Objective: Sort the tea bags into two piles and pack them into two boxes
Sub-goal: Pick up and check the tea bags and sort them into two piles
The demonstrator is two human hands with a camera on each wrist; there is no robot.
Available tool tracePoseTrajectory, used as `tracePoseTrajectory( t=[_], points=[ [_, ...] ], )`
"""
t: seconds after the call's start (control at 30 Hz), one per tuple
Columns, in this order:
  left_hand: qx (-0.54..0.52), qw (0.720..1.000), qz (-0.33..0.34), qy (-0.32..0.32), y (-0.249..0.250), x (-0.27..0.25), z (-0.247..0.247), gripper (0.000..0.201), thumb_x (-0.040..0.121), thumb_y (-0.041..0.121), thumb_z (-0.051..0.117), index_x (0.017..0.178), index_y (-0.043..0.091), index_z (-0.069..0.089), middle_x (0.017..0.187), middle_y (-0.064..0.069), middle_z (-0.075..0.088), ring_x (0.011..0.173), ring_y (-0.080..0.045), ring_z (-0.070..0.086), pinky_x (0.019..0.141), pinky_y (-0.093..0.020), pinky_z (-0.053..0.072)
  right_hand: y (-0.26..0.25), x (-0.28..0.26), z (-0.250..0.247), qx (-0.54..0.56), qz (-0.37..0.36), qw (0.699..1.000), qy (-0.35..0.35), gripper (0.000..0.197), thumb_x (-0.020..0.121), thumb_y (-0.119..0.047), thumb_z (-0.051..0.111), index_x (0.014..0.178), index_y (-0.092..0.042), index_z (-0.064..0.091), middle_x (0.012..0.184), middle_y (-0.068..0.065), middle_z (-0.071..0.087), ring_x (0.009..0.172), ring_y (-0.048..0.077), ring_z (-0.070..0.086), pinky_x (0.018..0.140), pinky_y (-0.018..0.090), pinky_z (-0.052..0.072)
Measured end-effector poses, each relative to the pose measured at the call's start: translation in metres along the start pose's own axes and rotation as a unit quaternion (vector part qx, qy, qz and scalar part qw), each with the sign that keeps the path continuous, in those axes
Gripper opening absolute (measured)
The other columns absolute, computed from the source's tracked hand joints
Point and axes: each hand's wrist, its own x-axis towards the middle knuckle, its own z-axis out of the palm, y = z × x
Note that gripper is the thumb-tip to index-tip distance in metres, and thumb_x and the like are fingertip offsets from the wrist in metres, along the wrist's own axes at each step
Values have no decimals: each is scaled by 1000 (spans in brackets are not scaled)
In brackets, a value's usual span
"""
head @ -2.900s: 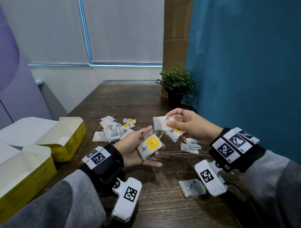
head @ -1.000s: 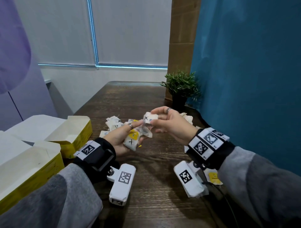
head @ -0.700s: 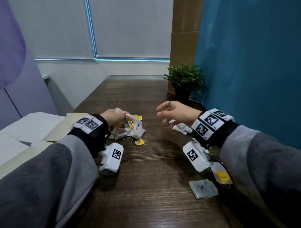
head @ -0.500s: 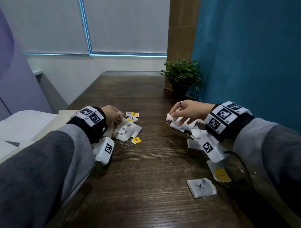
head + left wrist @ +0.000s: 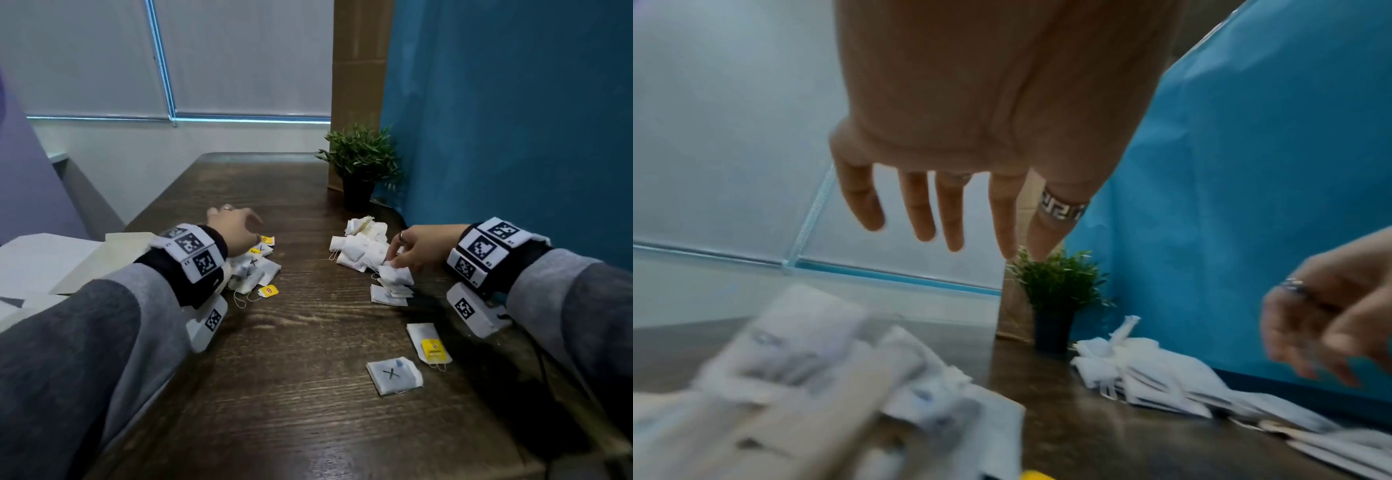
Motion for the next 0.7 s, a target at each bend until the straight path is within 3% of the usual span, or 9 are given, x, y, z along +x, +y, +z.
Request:
tracePoseTrajectory(
  t=[0.1,0.2,0.33,0.4,0.47,0.53,0.6,0.7],
  points=[
    [-77,991,88,-63,31,-26,12,28,88,20,60,116,19,60,121,-4,63,110,-20,56,88,-25,42,7,-8,9,-9,0,999,-33,20,88,-22,64,107,-22,59,88,2,60,70,15,56,50,13,46],
    [-99,976,124,-150,60,-39,29,21,89,20,60,110,19,62,100,3,65,85,-12,59,67,-15,45,14,-11,17,-31,1,997,-72,35,84,-19,69,117,-17,58,95,8,62,78,18,55,47,9,43],
    [-131,939,158,-275,94,-59,45,21,82,31,68,101,26,61,89,2,65,74,-12,59,68,-24,47,19,-24,23,26,12,991,-130,34,71,-27,81,98,-25,61,92,9,65,75,22,56,58,24,48],
    [-137,914,173,-339,106,-72,51,30,78,37,72,104,25,61,84,5,63,73,-10,59,75,-27,48,18,-33,29,22,1,985,-173,37,69,-30,82,98,-23,61,85,2,65,71,18,59,63,27,49],
    [-103,894,203,-386,117,-83,57,40,74,40,74,109,25,59,90,4,64,79,-10,59,82,-29,49,17,-38,38,7,-18,978,-206,39,71,-26,81,101,-20,58,81,-3,64,68,12,60,66,27,50],
    [-64,884,234,-399,124,-90,60,48,70,39,78,112,24,59,90,7,65,81,-9,59,81,-29,49,15,-41,45,-10,-34,975,-219,35,72,-22,80,97,-20,56,75,-5,65,63,8,59,62,23,49],
    [-46,881,249,-399,126,-93,62,52,70,31,80,115,20,58,83,10,64,74,-6,57,71,-23,47,14,-42,45,-25,-44,975,-218,27,75,-21,78,90,-22,56,71,-7,64,59,6,58,58,18,48],
    [-14,885,263,-383,125,-97,62,43,72,25,79,109,16,60,77,10,58,66,-4,51,60,-19,40,14,-45,40,-17,-62,983,-174,16,79,-24,75,78,-25,58,78,-4,65,71,13,58,66,26,49]
  ],
)
